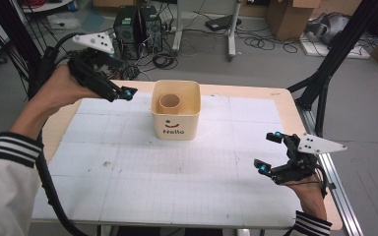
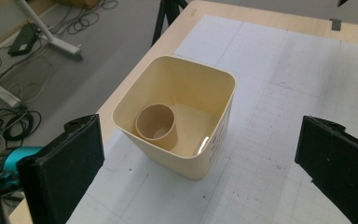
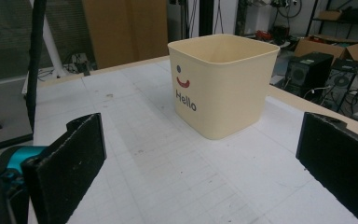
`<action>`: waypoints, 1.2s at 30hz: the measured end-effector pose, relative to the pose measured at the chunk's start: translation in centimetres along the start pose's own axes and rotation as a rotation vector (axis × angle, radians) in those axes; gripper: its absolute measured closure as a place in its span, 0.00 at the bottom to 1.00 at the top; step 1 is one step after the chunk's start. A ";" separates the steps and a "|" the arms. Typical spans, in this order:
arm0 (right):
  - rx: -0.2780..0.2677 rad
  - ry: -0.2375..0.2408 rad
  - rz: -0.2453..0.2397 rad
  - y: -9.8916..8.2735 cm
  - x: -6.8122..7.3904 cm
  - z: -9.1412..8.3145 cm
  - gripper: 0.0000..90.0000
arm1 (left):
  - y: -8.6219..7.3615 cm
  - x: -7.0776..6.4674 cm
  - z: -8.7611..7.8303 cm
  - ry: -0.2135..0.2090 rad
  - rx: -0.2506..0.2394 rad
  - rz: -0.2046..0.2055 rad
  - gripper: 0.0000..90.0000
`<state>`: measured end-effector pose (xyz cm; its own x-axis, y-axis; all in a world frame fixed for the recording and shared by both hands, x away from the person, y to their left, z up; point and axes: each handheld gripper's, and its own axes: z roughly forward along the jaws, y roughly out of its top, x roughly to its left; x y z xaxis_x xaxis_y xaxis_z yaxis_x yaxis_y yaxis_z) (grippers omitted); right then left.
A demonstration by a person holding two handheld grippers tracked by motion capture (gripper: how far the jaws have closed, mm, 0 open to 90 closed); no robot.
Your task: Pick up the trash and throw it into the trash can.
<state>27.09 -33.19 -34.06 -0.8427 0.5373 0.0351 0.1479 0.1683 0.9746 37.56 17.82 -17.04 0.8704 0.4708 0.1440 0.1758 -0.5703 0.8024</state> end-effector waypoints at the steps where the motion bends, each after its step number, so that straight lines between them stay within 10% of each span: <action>1: 0.000 0.000 0.000 0.0 0.0 0.0 0.00 | -0.5 -0.1 -0.2 -0.010 -0.008 -0.001 0.02; 36: -0.008 -0.027 -0.001 0.0 0.1 -0.2 0.00 | -20.6 -6.3 -1.3 0.014 -0.338 -0.159 0.02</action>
<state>26.91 -33.31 -34.03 -0.8285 0.5592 0.0283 0.1428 0.1620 0.9764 27.87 27.48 -33.75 0.8378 0.5459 0.0082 0.1444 -0.2359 0.9610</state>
